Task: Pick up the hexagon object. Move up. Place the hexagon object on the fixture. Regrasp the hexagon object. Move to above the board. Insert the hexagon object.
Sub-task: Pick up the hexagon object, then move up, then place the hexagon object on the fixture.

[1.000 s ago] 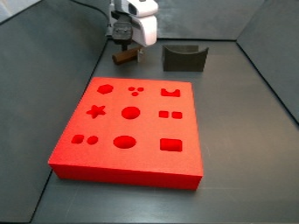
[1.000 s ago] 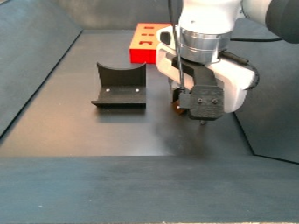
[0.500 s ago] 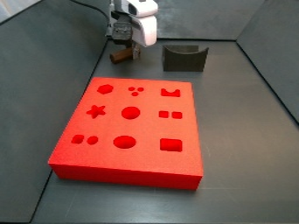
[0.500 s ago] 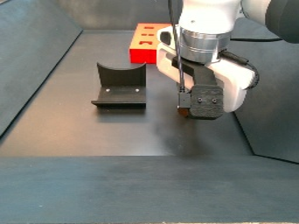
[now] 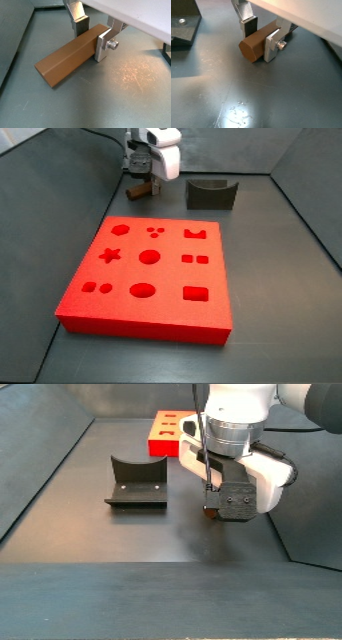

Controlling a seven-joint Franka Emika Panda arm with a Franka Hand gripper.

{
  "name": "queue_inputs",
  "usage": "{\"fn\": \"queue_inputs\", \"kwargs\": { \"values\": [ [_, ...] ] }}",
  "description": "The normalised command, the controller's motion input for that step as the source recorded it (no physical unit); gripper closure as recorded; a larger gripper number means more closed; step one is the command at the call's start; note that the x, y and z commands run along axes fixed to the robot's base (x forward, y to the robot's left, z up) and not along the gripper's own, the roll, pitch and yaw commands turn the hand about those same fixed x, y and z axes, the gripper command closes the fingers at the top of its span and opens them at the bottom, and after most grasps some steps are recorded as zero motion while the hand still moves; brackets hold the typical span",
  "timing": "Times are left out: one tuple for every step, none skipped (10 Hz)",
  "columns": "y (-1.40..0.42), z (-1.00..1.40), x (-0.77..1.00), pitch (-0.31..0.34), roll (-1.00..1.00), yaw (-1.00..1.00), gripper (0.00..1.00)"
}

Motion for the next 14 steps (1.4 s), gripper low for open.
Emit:
{"fn": "queue_inputs", "kwargs": {
  "values": [
    [0.0,0.0,0.0,0.0,0.0,0.0,1.0],
    [0.0,0.0,0.0,0.0,0.0,0.0,1.0],
    [0.0,0.0,0.0,0.0,0.0,0.0,1.0],
    [0.0,0.83,0.0,0.0,0.0,0.0,1.0],
    [0.05,0.81,-0.02,0.004,0.01,-0.05,1.0],
    [0.04,0.73,-0.03,0.011,0.01,-0.05,1.0],
    [0.03,0.61,-0.03,0.014,0.01,-0.05,1.0],
    [0.02,0.42,-0.03,0.028,0.0,-0.04,1.0],
    [0.02,0.27,-0.02,0.036,0.0,-0.04,1.0],
    [0.0,1.0,0.0,0.0,0.0,0.0,1.0],
    [0.0,1.0,0.01,-0.004,0.0,0.01,1.0],
    [0.0,1.0,0.0,0.022,0.0,0.0,1.0],
    [0.0,1.0,-0.01,0.031,0.0,0.0,1.0],
    [0.0,1.0,-0.01,0.034,0.0,0.0,1.0]
  ]
}}
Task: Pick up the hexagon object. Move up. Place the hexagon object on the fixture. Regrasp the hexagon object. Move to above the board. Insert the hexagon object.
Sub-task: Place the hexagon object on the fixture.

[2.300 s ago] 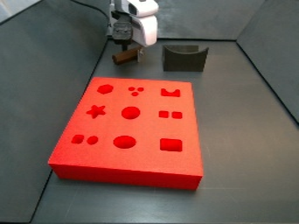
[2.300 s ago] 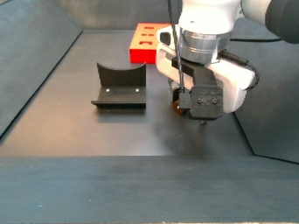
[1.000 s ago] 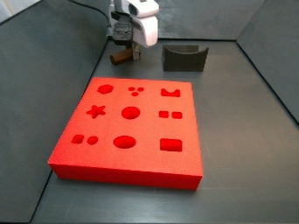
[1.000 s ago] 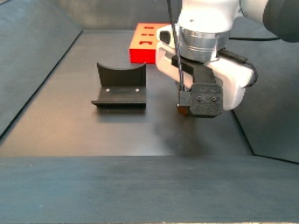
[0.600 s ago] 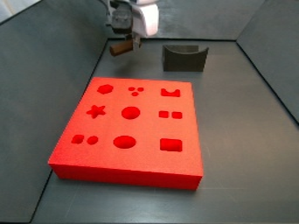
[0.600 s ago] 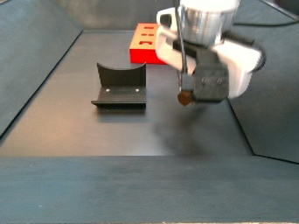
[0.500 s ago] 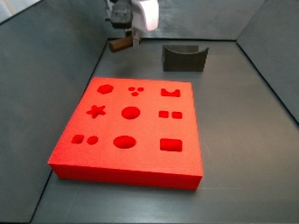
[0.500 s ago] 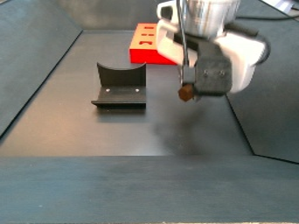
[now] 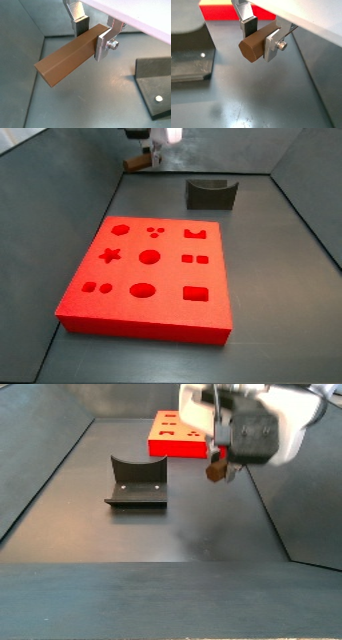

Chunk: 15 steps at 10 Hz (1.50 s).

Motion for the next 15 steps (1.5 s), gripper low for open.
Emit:
{"fn": "queue_inputs", "kwargs": {
  "values": [
    [0.0,1.0,-0.01,0.032,0.0,0.0,1.0],
    [0.0,1.0,-0.02,0.034,0.0,0.0,1.0],
    [0.0,1.0,-0.02,0.039,0.01,0.0,1.0],
    [0.0,0.92,-0.02,0.041,0.01,0.0,1.0],
    [0.01,0.69,-0.01,0.051,0.01,0.0,1.0],
    [0.01,0.47,0.0,0.064,0.01,0.0,1.0],
    [0.01,0.3,0.0,0.077,0.01,0.0,1.0],
    [0.01,0.18,0.01,0.083,0.01,0.0,1.0],
    [-0.62,0.3,1.0,0.109,0.02,1.0,1.0],
    [-0.62,0.29,1.0,0.12,0.02,1.0,1.0],
    [-0.57,0.27,1.0,0.137,0.03,1.0,1.0],
    [-0.51,0.25,1.0,0.15,0.03,1.0,1.0],
    [-0.47,0.22,1.0,0.164,0.03,1.0,1.0],
    [-0.45,0.21,1.0,0.174,0.03,1.0,1.0],
    [-0.38,0.18,1.0,0.209,0.04,1.0,1.0]
  ]
}}
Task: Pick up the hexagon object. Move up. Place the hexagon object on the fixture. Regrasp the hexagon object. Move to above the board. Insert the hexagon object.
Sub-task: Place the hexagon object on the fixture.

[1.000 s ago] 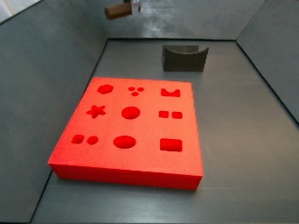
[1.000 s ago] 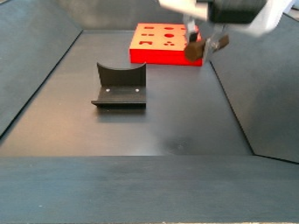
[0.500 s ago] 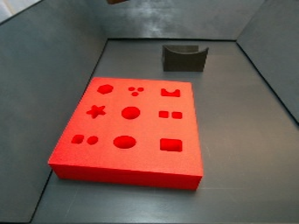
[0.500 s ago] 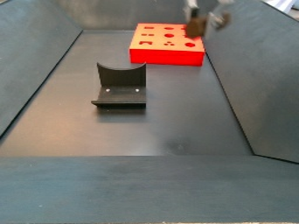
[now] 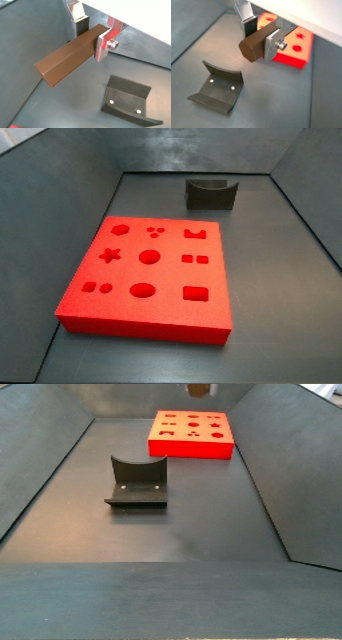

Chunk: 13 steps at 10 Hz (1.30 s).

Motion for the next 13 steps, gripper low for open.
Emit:
{"fn": "queue_inputs", "kwargs": {
  "values": [
    [-0.35,0.17,1.0,0.226,0.05,1.0,1.0],
    [-0.3,0.14,1.0,0.264,0.06,1.0,1.0],
    [-0.26,0.13,1.0,0.312,0.09,1.0,1.0],
    [-0.23,0.11,1.0,0.309,0.11,0.84,1.0],
    [-0.2,0.1,1.0,0.263,0.11,0.59,1.0],
    [-0.18,0.08,1.0,0.221,0.12,0.39,1.0],
    [-0.16,0.08,1.0,0.199,0.13,0.29,1.0],
    [-0.13,0.06,1.0,0.171,0.13,0.14,1.0],
    [1.0,-0.59,0.87,0.018,-1.0,0.12,1.0],
    [1.0,-0.59,0.83,0.013,-1.0,0.1,1.0],
    [1.0,-0.5,0.88,0.004,-1.0,0.07,1.0],
    [0.97,-0.37,0.92,0.015,-1.0,0.07,1.0],
    [0.83,-0.27,0.85,0.027,-1.0,0.06,1.0]
  ]
}}
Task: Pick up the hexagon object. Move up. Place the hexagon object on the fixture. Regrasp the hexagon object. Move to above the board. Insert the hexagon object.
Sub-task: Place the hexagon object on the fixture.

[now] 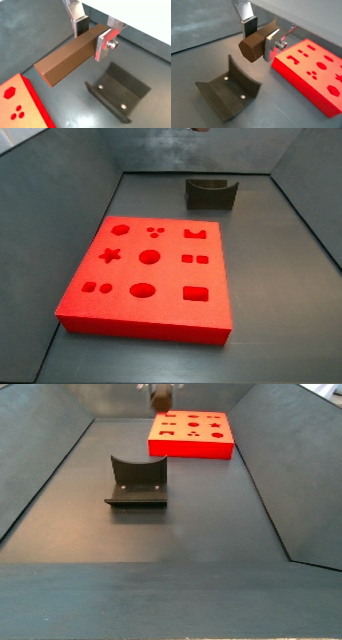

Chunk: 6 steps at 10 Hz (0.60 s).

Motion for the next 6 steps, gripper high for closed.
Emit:
{"fn": "queue_inputs", "kwargs": {
  "values": [
    [0.57,-0.14,0.7,0.083,-1.0,0.05,1.0],
    [0.39,-0.07,0.6,0.136,-0.97,0.03,1.0],
    [0.17,-0.04,0.5,0.151,-0.73,0.0,1.0],
    [0.09,-0.04,0.46,0.15,-0.61,-0.02,1.0],
    [0.06,-0.02,0.36,0.138,-0.36,-0.05,1.0],
    [0.05,-0.01,0.27,0.129,-0.23,-0.07,1.0]
  ]
}}
